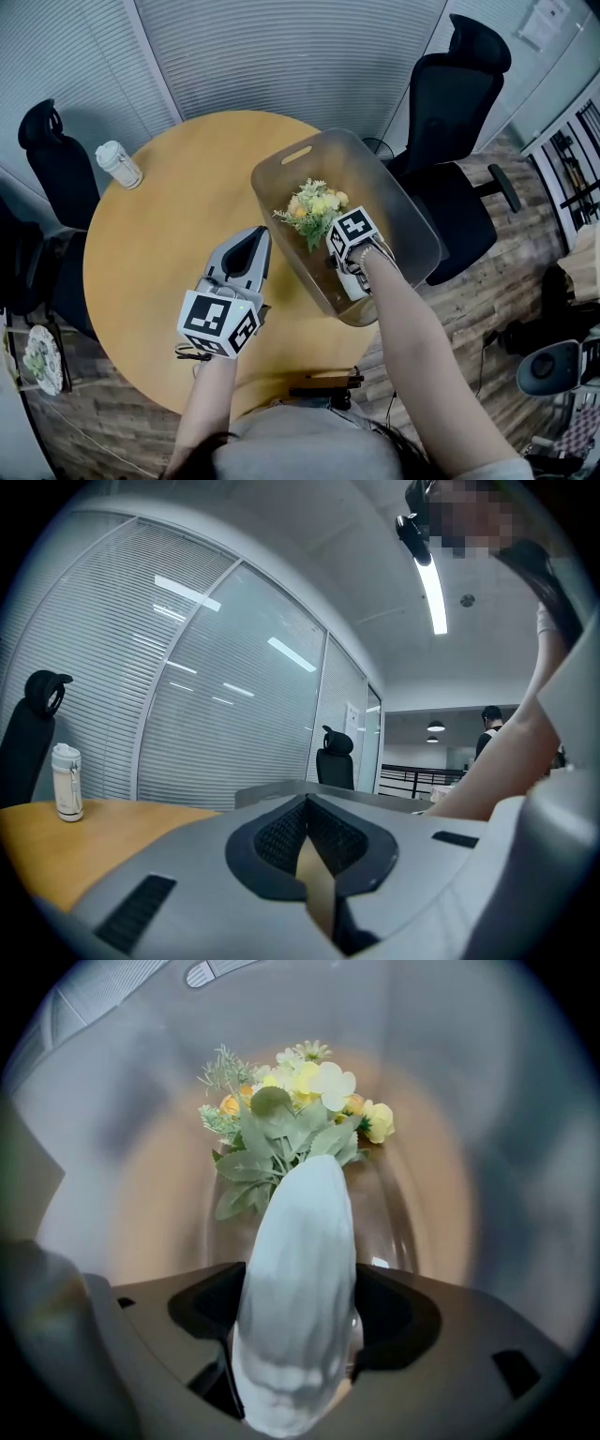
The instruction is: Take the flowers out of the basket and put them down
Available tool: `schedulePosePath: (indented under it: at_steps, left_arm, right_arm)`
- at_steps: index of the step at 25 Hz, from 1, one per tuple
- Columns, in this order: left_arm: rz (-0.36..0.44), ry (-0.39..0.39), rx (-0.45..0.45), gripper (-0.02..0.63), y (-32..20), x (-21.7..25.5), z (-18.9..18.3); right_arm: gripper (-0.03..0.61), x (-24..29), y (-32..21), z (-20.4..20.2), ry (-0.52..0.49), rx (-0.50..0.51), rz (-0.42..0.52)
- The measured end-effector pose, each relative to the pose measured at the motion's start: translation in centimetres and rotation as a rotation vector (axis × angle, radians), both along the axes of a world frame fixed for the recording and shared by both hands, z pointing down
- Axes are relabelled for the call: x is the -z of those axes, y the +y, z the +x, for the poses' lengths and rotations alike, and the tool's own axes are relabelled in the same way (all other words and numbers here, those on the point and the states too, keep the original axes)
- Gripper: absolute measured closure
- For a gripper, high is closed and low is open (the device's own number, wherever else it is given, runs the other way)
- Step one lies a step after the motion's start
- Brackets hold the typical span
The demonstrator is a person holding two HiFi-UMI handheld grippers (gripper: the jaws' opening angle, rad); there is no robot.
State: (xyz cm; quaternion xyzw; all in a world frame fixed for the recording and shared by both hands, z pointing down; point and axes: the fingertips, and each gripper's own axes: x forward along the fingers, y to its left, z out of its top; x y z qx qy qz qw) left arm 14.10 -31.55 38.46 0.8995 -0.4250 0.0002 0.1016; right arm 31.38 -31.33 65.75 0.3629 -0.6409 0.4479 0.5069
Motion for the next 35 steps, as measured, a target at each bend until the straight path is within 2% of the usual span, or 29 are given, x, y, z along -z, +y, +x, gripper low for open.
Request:
schedulePosePath:
  at_steps: [4,9,14,21,35]
  left_arm:
    - [0.002,-0.009,-0.004,0.609,0.1,0.0,0.2]
    - [0.001,-0.019,-0.003,0.609,0.2,0.0,0.5]
    - [0.004,-0.024,-0.002,0.609,0.2,0.0,0.2]
    - [0.010,-0.033,0.006,0.609,0.0,0.2,-0.3]
    - [0.021,-0.027,-0.005,0.609,0.4,0.4,0.2]
  right_arm:
    - [0.206,0.0,-1.0,-0.1,-0.009,-0.010,0.056]
    - [0.206,-0.6,-1.2,-0.6,-0.070,-0.049,0.085]
    - [0.206,-0.3,-2.7,-0.8,-0.060,-0.021,0.165]
    - [0.206,-0.1,-3.7,-0.8,-0.104,-0.057,0.181]
    - [0.204,2.8,-4.1,-0.6,-0.155,-0.051,0.266]
